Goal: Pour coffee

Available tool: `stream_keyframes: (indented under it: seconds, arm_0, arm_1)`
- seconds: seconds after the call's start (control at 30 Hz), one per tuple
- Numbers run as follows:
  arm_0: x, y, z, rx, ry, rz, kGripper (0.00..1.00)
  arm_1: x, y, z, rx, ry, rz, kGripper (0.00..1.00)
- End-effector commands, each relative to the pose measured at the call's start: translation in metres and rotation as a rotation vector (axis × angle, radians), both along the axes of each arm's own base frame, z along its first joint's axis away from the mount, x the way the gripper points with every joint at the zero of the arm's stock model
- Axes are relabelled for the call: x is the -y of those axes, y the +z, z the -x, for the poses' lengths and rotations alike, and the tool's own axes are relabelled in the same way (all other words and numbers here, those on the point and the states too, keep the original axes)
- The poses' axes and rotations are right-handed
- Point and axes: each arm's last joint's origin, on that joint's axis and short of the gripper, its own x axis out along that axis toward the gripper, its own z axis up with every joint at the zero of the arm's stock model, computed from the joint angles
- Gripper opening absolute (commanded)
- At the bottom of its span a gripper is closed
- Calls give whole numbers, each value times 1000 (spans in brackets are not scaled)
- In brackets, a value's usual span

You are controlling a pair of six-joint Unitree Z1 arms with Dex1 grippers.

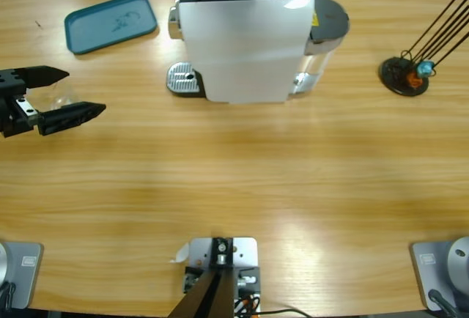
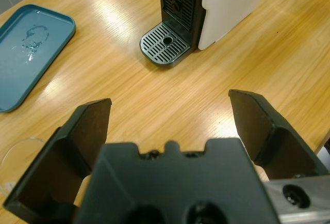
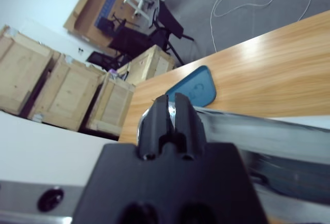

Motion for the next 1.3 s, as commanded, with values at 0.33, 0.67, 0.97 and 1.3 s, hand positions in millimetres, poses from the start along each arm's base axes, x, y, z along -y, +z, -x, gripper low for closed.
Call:
stream_keyframes:
  seconds: [0.33,0.67,0.97,1.3]
  arm_0:
    - [-7,-11,7,-32,19,-15,1000]
    - [-9,-5,7,0,52,-3,1000]
    - [-34,17,-8,159,544,-108,1000]
    - [-15,-23,-36,-97,769,-224,1000]
  arm_1:
    - [-45,-159,0,-328,111,647,0]
    - [-38,-44,11,59,261,587,888]
    - [44,48,72,213,385,574,1000]
    - [91,-43,106,-1,498,876,1000]
